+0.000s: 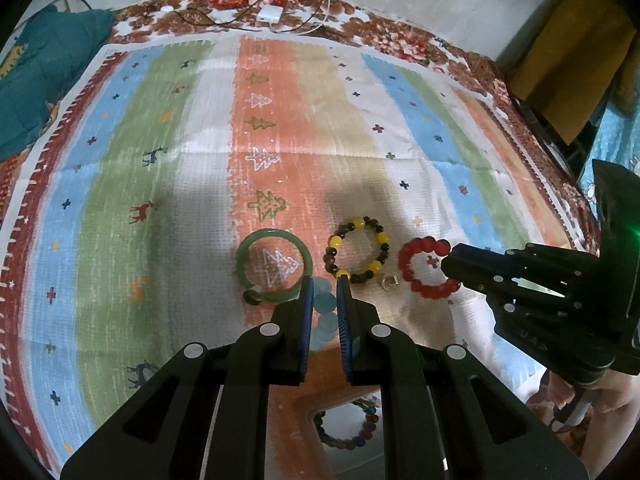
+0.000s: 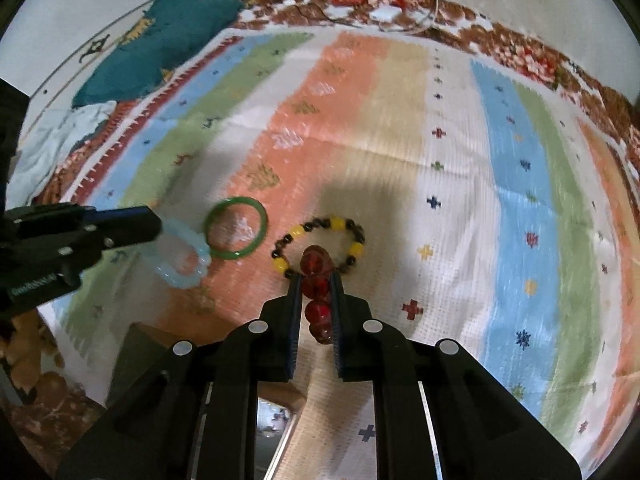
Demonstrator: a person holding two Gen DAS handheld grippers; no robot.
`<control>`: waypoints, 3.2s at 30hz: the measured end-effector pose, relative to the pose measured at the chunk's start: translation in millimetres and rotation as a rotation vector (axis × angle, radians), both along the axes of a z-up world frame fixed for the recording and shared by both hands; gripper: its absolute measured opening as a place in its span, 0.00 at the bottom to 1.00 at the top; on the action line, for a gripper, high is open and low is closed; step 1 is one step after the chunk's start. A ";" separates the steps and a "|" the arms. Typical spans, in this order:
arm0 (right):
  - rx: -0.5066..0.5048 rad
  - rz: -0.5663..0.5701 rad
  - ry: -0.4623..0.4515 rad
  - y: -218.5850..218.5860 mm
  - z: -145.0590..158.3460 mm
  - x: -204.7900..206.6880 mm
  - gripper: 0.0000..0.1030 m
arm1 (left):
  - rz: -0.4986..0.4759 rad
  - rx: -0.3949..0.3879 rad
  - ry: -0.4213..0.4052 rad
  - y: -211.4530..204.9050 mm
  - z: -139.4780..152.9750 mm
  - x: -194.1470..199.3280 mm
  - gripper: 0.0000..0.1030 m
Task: Organize jewelry
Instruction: 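Carry the red and light-blue bracelets over the tin and open both tools, then move both open tools back over the jade bangle and yellow-black bracelet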
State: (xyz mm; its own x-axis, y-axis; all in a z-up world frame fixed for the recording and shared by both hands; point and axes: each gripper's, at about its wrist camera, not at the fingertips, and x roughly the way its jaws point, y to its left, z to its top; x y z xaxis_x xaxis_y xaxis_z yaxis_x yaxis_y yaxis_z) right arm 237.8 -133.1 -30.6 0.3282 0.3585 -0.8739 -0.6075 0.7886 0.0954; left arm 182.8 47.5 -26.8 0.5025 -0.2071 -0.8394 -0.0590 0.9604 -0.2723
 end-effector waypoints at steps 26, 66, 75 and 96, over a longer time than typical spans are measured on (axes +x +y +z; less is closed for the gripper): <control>0.084 0.061 -0.073 5.6 30.2 -47.5 0.14 | -0.020 -0.016 -0.081 -10.8 29.9 -30.2 0.11; 0.121 0.009 -0.035 -37.2 26.4 -84.2 0.50 | 0.056 -0.018 -0.066 -9.5 21.1 -81.4 0.54; 0.108 -0.069 -0.014 -38.6 16.4 -52.0 0.62 | 0.133 0.009 -0.024 11.4 6.7 -62.9 0.71; -0.021 -0.141 -0.041 -16.6 -17.8 -2.8 0.79 | 0.169 0.168 -0.001 25.6 -23.8 -12.6 0.94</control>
State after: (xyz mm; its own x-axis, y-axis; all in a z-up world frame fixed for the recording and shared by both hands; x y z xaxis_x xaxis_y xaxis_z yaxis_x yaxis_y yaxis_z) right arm 235.0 -149.7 -48.3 0.4098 0.2881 -0.8655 -0.4935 0.8680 0.0552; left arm 170.2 73.1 -50.6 0.5191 0.0222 -0.8544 -0.2224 0.9687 -0.1100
